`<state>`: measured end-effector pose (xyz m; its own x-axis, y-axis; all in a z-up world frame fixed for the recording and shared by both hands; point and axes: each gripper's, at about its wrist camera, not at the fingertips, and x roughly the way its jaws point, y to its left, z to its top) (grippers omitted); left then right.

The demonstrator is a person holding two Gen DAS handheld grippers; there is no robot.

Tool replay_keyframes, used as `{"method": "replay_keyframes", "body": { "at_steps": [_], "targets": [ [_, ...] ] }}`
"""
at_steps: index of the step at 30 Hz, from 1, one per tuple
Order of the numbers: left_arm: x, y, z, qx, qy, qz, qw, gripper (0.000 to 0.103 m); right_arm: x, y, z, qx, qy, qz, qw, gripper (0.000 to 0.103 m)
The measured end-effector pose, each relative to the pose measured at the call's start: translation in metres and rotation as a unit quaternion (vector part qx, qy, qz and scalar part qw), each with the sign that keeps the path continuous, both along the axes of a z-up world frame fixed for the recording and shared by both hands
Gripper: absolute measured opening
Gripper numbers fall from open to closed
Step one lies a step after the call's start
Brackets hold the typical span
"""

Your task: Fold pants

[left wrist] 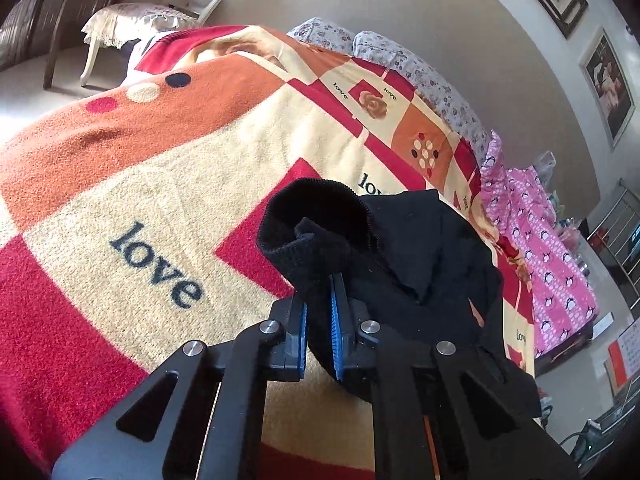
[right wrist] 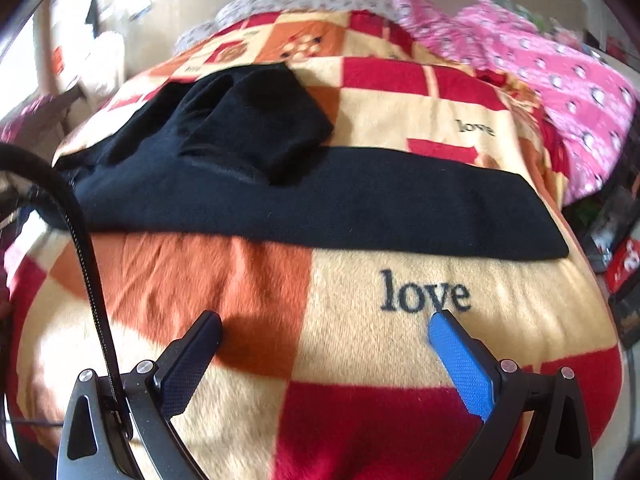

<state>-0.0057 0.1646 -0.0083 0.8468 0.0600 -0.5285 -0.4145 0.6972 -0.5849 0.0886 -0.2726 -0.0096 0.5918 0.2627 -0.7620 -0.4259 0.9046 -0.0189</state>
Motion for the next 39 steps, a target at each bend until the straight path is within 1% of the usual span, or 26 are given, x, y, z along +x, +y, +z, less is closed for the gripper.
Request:
{"method": "replay_keyframes", "body": {
  "at_steps": [1,2,3,4,6,7,8,9,12,13,15,16,18,20,21,23,25,26,27,28,29,30,32,34,36,39],
  "targets": [
    [0.000,0.001,-0.001,-0.001,0.001,0.001,1.0000,0.008,0.000,-0.004,0.001,0.004,0.010,0.013,1.000,0.103],
    [0.001,0.001,-0.001,-0.002,0.004,0.002,1.0000,0.008,0.000,-0.009,0.004,0.012,0.019,0.023,0.999,0.096],
    [0.003,0.001,-0.001,-0.003,0.008,0.003,1.0000,0.008,0.000,-0.020,0.010,0.029,0.022,0.023,0.999,0.082],
    [0.004,0.001,-0.002,-0.005,0.011,0.001,0.9999,0.008,0.001,-0.035,0.017,0.053,0.026,0.014,0.998,0.079],
    [0.006,0.002,-0.004,-0.010,0.017,0.002,0.9998,0.008,0.005,-0.075,0.032,0.115,0.028,-0.022,0.993,0.079],
    [0.007,0.003,-0.005,-0.014,0.019,0.000,0.9997,0.008,0.010,-0.106,0.041,0.160,0.029,-0.058,0.985,0.079],
    [0.007,0.004,-0.006,-0.017,0.022,0.000,0.9996,0.008,0.014,-0.123,0.046,0.186,0.032,-0.079,0.979,0.079],
    [0.008,0.005,-0.007,-0.021,0.025,0.001,0.9995,0.008,0.022,-0.150,0.049,0.231,0.044,-0.113,0.965,0.079],
    [0.010,0.005,-0.008,-0.024,0.028,-0.001,0.9993,0.009,0.048,-0.210,0.044,0.348,0.103,-0.199,0.910,0.079],
    [0.011,0.005,-0.008,-0.023,0.029,-0.001,0.9993,0.009,0.058,-0.220,0.038,0.375,0.127,-0.211,0.894,0.078],
    [0.011,0.005,-0.008,-0.024,0.025,-0.003,0.9994,0.009,0.074,-0.222,0.029,0.408,0.170,-0.207,0.873,0.077],
    [0.010,0.005,-0.008,-0.024,0.022,-0.004,0.9994,0.009,0.078,-0.219,0.025,0.416,0.185,-0.205,0.867,0.077],
    [0.009,0.006,-0.007,-0.026,0.018,-0.005,0.9995,0.009,0.090,-0.211,0.016,0.411,0.216,-0.208,0.861,0.077],
    [0.009,0.006,-0.007,-0.025,0.017,-0.007,0.9995,0.009,0.095,-0.209,0.010,0.415,0.220,-0.220,0.855,0.076],
    [0.009,0.005,-0.006,-0.024,0.016,-0.009,0.9995,0.009,0.096,-0.210,0.011,0.424,0.208,-0.223,0.853,0.076],
    [0.009,0.005,-0.006,-0.023,0.013,-0.011,0.9996,0.009,0.102,-0.207,0.008,0.435,0.208,-0.209,0.851,0.075],
    [0.009,0.006,-0.006,-0.025,0.014,-0.010,0.9995,0.009,0.105,-0.203,0.007,0.434,0.198,-0.195,0.857,0.062],
    [0.009,0.006,-0.006,-0.026,0.015,-0.010,0.9995,0.009,0.108,-0.200,0.002,0.437,0.202,-0.189,0.856,0.051],
    [0.009,0.007,-0.007,-0.029,0.015,-0.010,0.9994,0.009,0.109,-0.199,-0.002,0.439,0.204,-0.185,0.855,0.036],
    [0.010,0.007,-0.007,-0.031,0.018,-0.009,0.9993,0.009,0.110,-0.197,-0.006,0.430,0.201,-0.185,0.861,0.030],
    [0.010,0.007,-0.008,-0.034,0.020,-0.010,0.9992,0.009,0.112,-0.196,-0.010,0.423,0.195,-0.184,0.866,0.019],
    [0.011,0.008,-0.009,-0.037,0.020,-0.012,0.9991,0.009,0.111,-0.198,-0.013,0.423,0.182,-0.183,0.869,0.011],
    [0.009,0.010,-0.010,-0.042,0.019,-0.007,0.9989,0.009,0.109,-0.201,-0.019,0.429,0.163,-0.180,0.870,0.002],
    [0.006,0.011,-0.009,-0.045,0.017,-0.007,0.9988,0.005,0.103,-0.199,-0.016,0.420,0.136,-0.171,0.881,0.003],
    [0.000,0.012,-0.006,-0.045,0.020,-0.007,0.9988,0.005,0.095,-0.191,-0.005,0.388,0.112,-0.167,0.899,0.003],
    [-0.021,0.011,0.004,-0.049,0.009,-0.013,0.9987,0.004,0.082,-0.191,0.010,0.382,0.096,-0.162,0.905,0.003]
  ]
}}
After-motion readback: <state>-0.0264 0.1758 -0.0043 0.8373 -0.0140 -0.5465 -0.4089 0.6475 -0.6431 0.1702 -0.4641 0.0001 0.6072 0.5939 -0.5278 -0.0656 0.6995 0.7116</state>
